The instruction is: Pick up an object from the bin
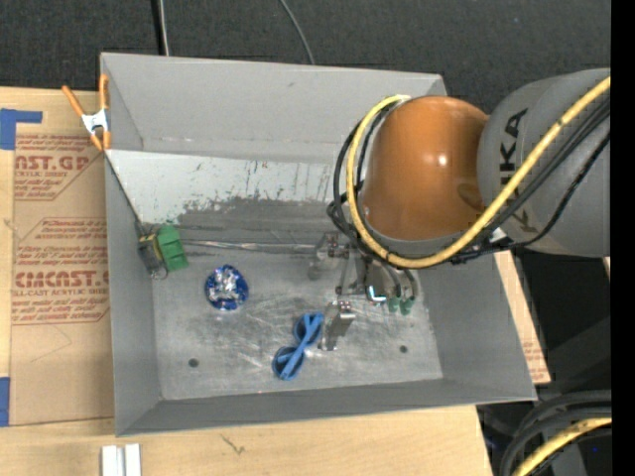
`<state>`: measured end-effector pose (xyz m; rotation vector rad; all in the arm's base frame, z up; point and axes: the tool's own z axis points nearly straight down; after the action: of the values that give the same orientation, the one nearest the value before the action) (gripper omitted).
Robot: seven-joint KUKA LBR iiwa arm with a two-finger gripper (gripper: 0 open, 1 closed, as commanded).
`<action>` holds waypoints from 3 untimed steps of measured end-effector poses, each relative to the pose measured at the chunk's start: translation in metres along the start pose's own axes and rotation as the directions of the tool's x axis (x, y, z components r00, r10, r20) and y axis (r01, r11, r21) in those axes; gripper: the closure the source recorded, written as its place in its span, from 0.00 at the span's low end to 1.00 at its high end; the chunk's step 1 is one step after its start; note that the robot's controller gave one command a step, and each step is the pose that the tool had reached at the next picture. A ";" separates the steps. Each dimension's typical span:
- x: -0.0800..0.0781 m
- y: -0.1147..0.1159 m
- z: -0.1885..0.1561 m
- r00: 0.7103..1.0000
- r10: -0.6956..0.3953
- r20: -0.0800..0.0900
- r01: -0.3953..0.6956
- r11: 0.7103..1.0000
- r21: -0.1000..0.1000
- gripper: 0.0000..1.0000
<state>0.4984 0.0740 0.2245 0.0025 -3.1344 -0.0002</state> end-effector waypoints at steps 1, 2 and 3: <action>0.004 0.009 0.152 0.862 -0.506 0.020 0.506 0.863 0.007 0.00; -0.005 0.012 0.124 0.826 -0.564 0.010 0.564 0.826 0.005 0.00; -0.016 0.003 0.122 0.808 -0.589 0.008 0.589 0.808 0.005 0.00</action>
Offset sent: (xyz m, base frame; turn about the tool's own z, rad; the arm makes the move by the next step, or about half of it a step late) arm -0.0089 0.0071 -0.1545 -0.5289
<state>0.5140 0.0769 0.1027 0.9753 -2.9884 -0.0007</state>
